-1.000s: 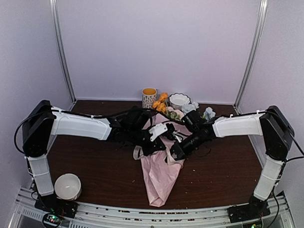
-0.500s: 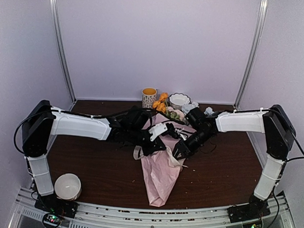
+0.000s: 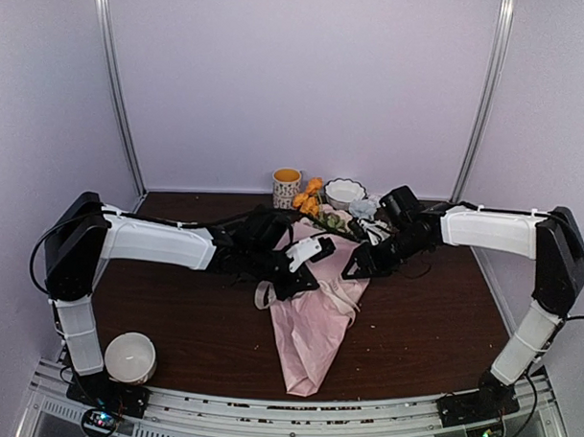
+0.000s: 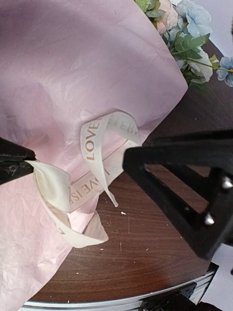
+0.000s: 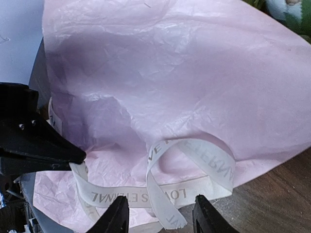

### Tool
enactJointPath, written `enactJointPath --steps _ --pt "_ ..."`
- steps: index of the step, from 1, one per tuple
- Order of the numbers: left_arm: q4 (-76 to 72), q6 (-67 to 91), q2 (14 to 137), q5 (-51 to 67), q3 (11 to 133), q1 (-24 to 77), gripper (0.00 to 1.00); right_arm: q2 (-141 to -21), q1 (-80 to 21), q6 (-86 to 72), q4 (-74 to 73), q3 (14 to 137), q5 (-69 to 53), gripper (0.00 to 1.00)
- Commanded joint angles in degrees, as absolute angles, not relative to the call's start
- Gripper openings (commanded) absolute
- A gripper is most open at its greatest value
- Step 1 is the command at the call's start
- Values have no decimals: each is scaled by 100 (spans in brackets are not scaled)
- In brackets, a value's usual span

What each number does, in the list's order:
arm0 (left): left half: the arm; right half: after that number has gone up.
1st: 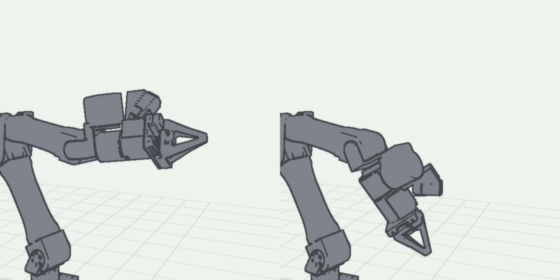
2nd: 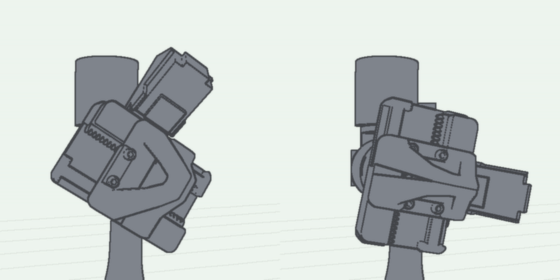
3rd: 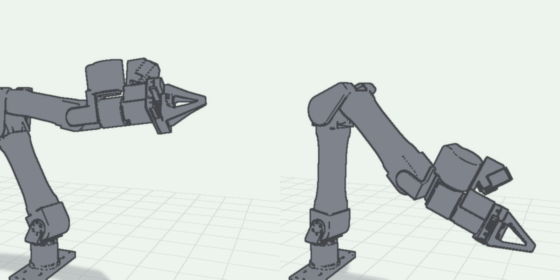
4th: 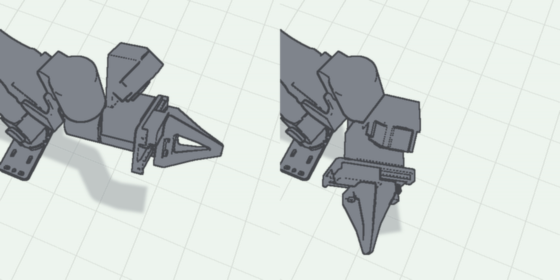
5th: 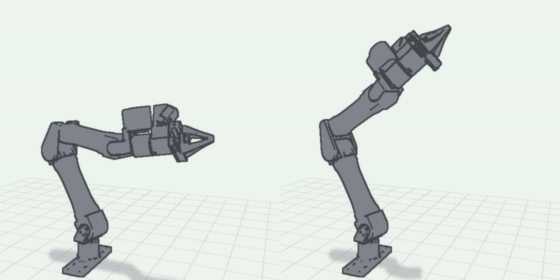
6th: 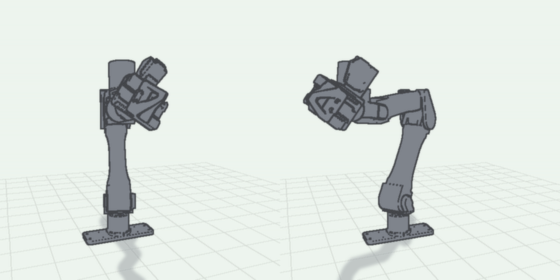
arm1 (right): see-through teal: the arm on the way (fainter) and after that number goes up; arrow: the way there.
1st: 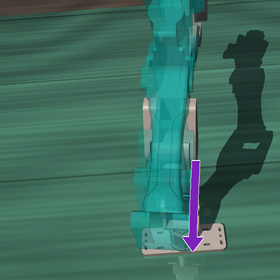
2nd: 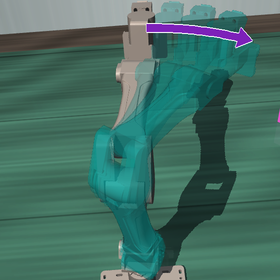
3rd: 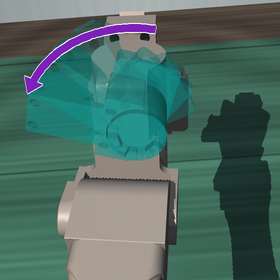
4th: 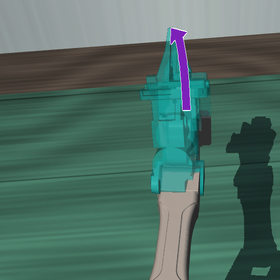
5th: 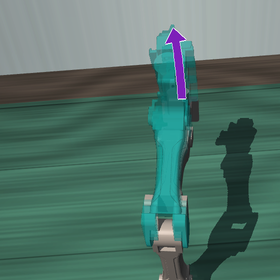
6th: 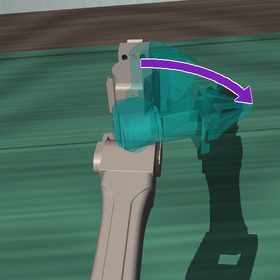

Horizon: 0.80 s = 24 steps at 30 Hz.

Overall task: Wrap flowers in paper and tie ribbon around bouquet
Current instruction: Cross the ribbon over the folded bouquet.

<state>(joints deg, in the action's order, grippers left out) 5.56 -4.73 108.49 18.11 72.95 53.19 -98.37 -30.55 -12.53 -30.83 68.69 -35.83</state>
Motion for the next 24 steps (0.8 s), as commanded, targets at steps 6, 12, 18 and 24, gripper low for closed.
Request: enactJointPath --steps 6,12,18,24 --pt "91 -305 10958 1863 7330 5252 0 -8330 -3114 -2086 -2339 5850 -2682 49" --pt "-6 -168 11016 1843 7330 5205 0 -7517 -4503 -2396 -750 4610 -2044 39" --pt "0 -128 11048 1864 7333 5186 0 -7765 -5178 -3123 1182 3883 -1864 29" --pt "-11 -80 11065 1890 7326 5180 0 -8291 -5193 -3322 1164 3853 -1085 22"
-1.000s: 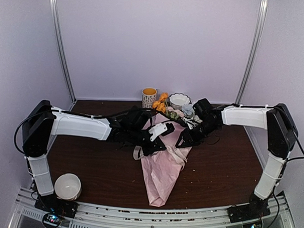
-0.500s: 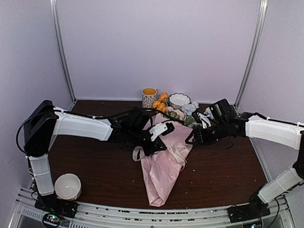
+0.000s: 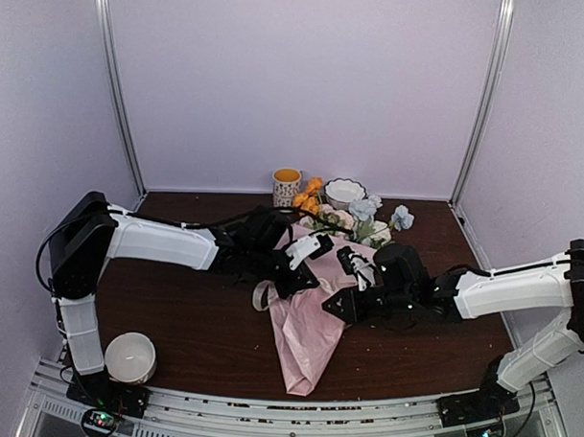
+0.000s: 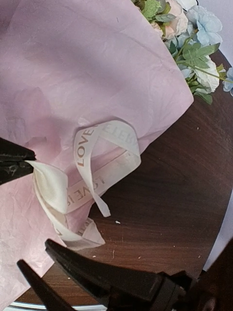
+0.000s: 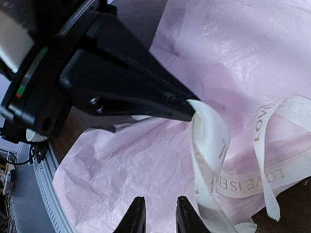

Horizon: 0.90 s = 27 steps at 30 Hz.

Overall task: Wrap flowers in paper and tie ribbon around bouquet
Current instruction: Cross the ribbon over the folded bouquet.

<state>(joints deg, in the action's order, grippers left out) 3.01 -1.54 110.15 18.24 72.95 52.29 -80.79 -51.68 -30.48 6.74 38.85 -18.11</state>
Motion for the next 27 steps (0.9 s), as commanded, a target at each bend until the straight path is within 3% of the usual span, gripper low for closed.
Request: enactJointPath --steps 1,8,20,22,27 --pt "-17 -73 11065 1890 7322 5177 0 -8329 -5184 -3355 1074 3860 -916 22" --pt "0 -57 11083 1890 7314 5177 0 -8442 -5142 -3239 543 4093 -203 25" --pt "17 -44 11091 1890 7311 5168 0 -9138 -5132 -2773 183 4730 -78 31" --pt "25 -46 11091 1890 7312 5168 0 -9228 -5128 -2709 159 4815 -77 26" --pt "7 39 11083 1903 7286 5122 0 -9271 -5095 -2530 181 4868 -556 0"
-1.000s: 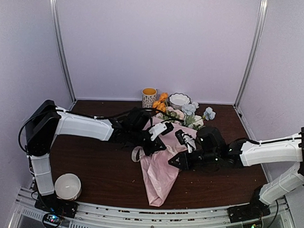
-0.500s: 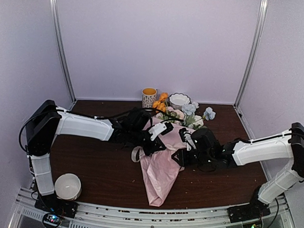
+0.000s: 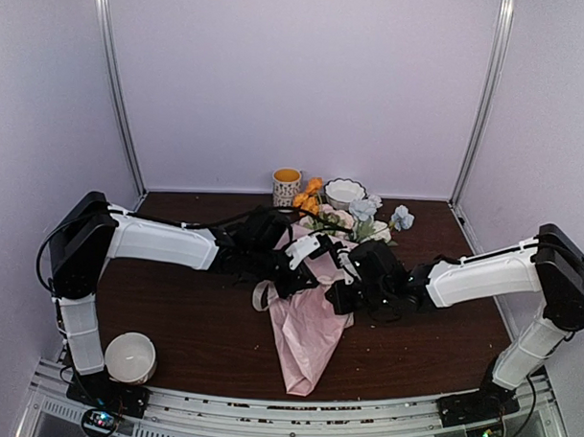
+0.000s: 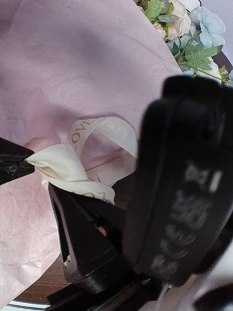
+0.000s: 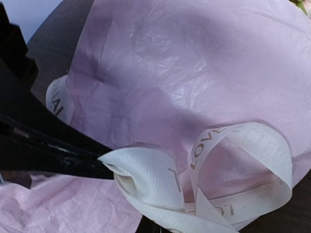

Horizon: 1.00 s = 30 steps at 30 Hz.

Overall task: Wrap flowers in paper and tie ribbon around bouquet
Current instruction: Cross the ribbon over the folded bouquet.

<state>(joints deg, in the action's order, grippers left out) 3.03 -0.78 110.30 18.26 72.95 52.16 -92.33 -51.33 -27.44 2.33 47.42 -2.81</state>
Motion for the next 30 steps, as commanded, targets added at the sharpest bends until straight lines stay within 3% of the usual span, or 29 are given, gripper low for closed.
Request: enactJointPath --steps 1,9,16,23,30 --pt "-7 84 11087 1844 7266 5097 0 -9227 -5096 -2451 181 4857 -799 0" --pt "28 263 11173 1361 7233 4940 0 -8552 -5361 -2666 1298 4062 -4190 1" --pt "-9 286 11179 1485 7173 4942 0 -8409 -5966 -3055 1456 3941 -4962 7" --pt "-8 277 11175 1515 7139 4938 0 -7791 -6221 -3128 1039 3628 -4995 15" --pt "-5 256 11153 1615 7119 4938 0 -7367 -6016 -2949 -820 3686 -2477 23"
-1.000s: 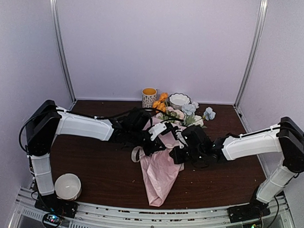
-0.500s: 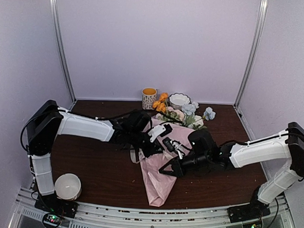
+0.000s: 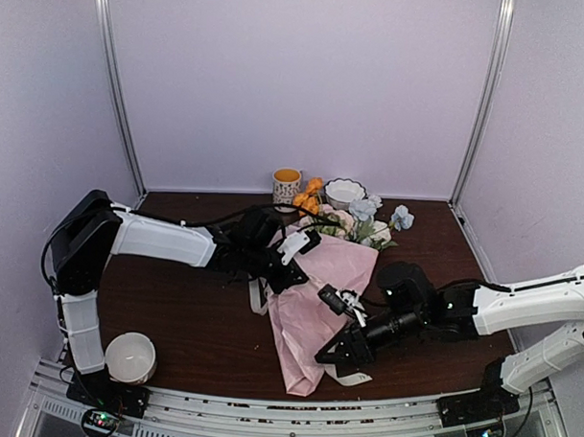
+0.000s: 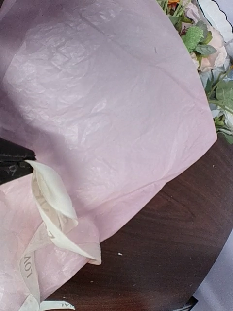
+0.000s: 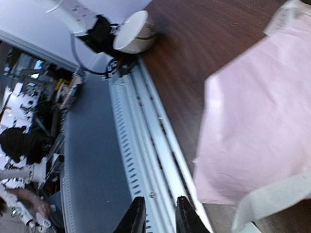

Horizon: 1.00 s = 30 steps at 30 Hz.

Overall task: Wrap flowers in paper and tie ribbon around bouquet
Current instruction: Cross the ribbon over the folded bouquet, then tie the ribbon around the folded bouquet.

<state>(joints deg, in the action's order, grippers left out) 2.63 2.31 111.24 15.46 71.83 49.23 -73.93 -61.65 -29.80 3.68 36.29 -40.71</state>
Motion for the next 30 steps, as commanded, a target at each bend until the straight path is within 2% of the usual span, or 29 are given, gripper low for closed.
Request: enactJointPath --steps 1,2,4,9,18,20,21,23,24,25,30 --pt "6 248 11147 1625 7127 4939 0 -7381 -5979 -3036 -1047 3714 -2116 23" --pt "21 242 11142 1639 7128 4944 0 -7370 -5960 -3209 -1190 3713 -1737 23" --pt "35 238 11136 1643 7124 4938 0 -7307 -5947 -3487 -1202 3630 -1536 32" --pt "37 238 11127 1639 7119 4939 0 -7178 -6050 -4110 -202 3135 -1884 43" --pt "119 241 11153 1600 7163 4939 0 -7672 -6384 -4193 814 2909 -2624 49" --pt "134 246 11150 1600 7170 4937 0 -7933 -6448 -4153 901 3046 -2744 44" --pt "156 250 11145 1595 7172 4934 0 -8057 -6479 -4090 852 3143 -2854 36" --pt "183 262 11131 1570 7172 4937 0 -8176 -6500 -3974 565 3310 -2804 11" --pt "189 265 11111 1567 7176 4935 0 -8159 -6491 -3918 410 3355 -2732 3" --pt "197 252 11102 1565 7165 4934 0 -8104 -6487 -3864 283 3366 -2657 0" --pt "200 215 11073 1526 7146 4931 0 -7790 -6461 -3776 -88 3247 -2489 1"
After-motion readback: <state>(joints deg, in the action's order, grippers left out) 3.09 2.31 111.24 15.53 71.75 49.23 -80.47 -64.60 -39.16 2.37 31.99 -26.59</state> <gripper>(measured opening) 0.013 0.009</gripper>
